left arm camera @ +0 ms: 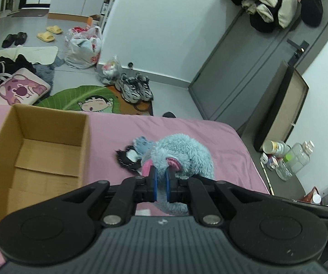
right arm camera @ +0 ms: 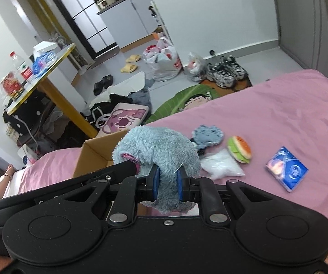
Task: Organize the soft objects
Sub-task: 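Lift the grey plush with the right tool and carry it over the box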
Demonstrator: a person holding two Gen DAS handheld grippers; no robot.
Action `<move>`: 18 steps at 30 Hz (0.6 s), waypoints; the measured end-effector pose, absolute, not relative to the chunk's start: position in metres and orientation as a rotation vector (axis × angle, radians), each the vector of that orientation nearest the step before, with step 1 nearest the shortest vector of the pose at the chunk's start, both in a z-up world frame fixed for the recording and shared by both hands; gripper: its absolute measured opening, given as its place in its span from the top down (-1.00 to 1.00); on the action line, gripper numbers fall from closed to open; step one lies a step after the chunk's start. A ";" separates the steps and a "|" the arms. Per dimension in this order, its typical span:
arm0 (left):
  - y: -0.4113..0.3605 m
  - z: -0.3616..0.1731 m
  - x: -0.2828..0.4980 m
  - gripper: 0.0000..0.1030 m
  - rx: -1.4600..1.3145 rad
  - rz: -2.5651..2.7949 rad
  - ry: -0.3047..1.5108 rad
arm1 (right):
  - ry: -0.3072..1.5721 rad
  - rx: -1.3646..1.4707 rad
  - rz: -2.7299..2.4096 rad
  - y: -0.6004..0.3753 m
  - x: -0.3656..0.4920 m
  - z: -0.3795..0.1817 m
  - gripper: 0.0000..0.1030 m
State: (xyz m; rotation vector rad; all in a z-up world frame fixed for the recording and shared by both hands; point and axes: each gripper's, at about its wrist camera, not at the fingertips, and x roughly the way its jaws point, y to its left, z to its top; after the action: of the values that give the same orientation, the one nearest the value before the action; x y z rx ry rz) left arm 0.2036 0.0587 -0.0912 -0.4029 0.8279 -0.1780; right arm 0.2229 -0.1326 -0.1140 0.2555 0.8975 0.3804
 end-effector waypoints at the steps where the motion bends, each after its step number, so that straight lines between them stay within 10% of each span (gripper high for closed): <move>1: 0.065 -0.091 0.203 0.88 -0.407 -0.170 0.823 | 0.897 0.251 0.389 -0.126 0.224 -0.113 0.69; 18: 0.159 -0.095 0.200 0.88 -0.467 -0.051 0.807 | 0.917 0.203 0.505 -0.030 0.238 -0.114 0.69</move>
State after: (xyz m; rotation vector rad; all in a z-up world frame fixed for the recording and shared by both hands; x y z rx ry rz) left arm 0.1999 0.1590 -0.0953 -0.4670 0.8074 -0.0512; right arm 0.2376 -0.0298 -0.1142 0.2027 0.9173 0.5046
